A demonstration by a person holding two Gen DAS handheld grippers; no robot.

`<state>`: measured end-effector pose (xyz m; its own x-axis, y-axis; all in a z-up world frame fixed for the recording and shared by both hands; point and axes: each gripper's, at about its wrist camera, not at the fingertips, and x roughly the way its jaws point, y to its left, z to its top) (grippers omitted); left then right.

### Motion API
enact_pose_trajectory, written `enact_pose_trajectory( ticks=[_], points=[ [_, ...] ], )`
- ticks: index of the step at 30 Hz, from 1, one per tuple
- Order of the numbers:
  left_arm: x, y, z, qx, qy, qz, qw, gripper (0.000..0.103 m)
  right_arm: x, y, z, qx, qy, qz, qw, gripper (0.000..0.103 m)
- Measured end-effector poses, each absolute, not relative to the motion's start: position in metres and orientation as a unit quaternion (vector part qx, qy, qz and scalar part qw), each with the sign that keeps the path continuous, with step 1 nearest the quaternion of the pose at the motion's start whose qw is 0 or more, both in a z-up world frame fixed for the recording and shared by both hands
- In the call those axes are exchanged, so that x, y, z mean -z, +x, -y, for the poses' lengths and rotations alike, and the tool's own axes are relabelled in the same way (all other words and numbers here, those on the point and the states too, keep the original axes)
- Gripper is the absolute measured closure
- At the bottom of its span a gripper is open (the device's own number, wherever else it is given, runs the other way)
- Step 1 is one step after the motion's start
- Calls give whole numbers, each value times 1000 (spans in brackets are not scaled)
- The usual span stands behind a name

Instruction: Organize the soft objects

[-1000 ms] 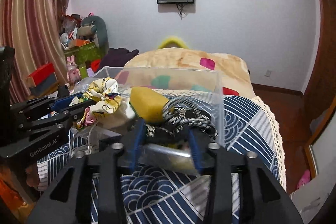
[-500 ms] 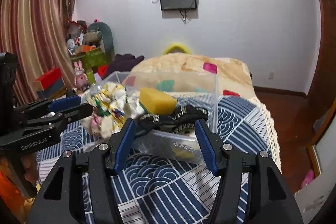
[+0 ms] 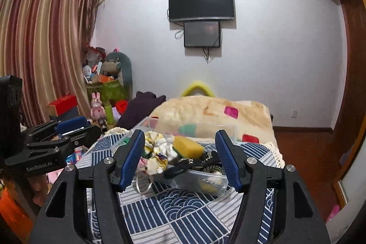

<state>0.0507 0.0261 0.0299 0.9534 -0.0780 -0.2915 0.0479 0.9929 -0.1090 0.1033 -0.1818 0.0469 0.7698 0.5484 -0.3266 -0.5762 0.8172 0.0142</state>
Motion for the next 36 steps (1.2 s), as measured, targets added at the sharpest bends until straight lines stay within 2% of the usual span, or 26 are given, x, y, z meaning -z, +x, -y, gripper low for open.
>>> enact_pose_trajectory(
  ticks=[1,3,7,13,16,36],
  points=[
    [-31,47,-26,31,-51,-144,988,31,-48,101,182,-299,-42,-157,940,28],
    [-31,40,-24,30,-49,-137,989,27,-48,96,182,-294,-41,-144,944,21],
    [-30,34,-24,22,-51,-131,990,11,-46,92,180,-289,-42,-139,946,19],
    [-27,28,-26,20,-55,-119,991,4,-40,89,178,-280,-41,-138,949,8],
    [-26,26,-24,18,-49,-116,992,3,-38,86,179,-277,-39,-134,951,4],
    [-29,17,-17,17,-34,-108,993,3,-42,79,185,-278,-32,-128,951,4]
  ],
)
